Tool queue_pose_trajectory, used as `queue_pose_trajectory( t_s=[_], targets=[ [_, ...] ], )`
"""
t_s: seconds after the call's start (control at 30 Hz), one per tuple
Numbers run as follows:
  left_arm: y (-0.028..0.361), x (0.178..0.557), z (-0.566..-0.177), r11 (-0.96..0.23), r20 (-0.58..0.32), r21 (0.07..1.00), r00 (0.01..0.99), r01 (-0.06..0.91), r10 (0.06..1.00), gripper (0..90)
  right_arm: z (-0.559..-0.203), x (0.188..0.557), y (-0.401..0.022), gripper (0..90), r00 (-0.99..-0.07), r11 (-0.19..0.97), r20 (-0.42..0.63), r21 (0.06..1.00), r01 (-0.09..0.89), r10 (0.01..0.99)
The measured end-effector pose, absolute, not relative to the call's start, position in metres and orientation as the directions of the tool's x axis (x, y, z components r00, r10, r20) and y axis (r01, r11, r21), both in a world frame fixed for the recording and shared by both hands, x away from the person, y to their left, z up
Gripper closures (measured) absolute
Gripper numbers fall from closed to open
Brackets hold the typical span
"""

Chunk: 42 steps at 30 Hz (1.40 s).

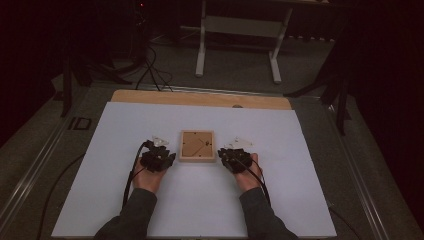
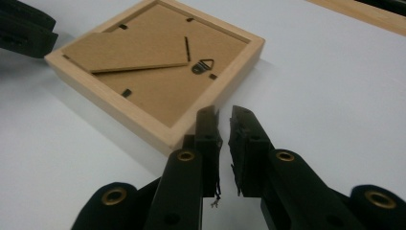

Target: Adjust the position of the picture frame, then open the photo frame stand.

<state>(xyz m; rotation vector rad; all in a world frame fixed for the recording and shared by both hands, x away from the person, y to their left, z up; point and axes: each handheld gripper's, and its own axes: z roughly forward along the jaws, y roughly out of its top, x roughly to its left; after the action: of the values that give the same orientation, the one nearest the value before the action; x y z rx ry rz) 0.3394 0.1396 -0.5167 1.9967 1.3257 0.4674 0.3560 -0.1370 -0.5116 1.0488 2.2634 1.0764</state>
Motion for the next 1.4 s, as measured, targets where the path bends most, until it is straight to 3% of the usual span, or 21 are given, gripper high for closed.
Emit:
queue_pose_trajectory(
  t_s=[0.2,0.33,0.83,1.4],
  targets=[
    [0.14,0.334,-0.505,-0.256,-0.088,0.734,0.461,0.63,0.883,65.8,-0.516,0.356,-0.132,83.0,-0.644,0.413,-0.033,0.792,0.449,0.765],
    [0.137,0.333,-0.501,-0.285,-0.084,0.735,0.5,0.615,0.862,62.2,-0.516,0.354,-0.131,89.5,-0.652,0.413,-0.033,0.799,0.438,0.757],
    [0.118,0.347,-0.482,-0.33,-0.079,0.747,0.569,0.577,0.819,60.4,-0.518,0.352,-0.127,89.8,-0.664,0.419,-0.025,0.794,0.441,0.747],
    [0.099,0.365,-0.487,-0.42,-0.035,0.704,0.618,0.573,0.785,54.1,-0.519,0.352,-0.125,89.8,-0.674,0.394,0.011,0.804,0.445,0.739]
  ],
)
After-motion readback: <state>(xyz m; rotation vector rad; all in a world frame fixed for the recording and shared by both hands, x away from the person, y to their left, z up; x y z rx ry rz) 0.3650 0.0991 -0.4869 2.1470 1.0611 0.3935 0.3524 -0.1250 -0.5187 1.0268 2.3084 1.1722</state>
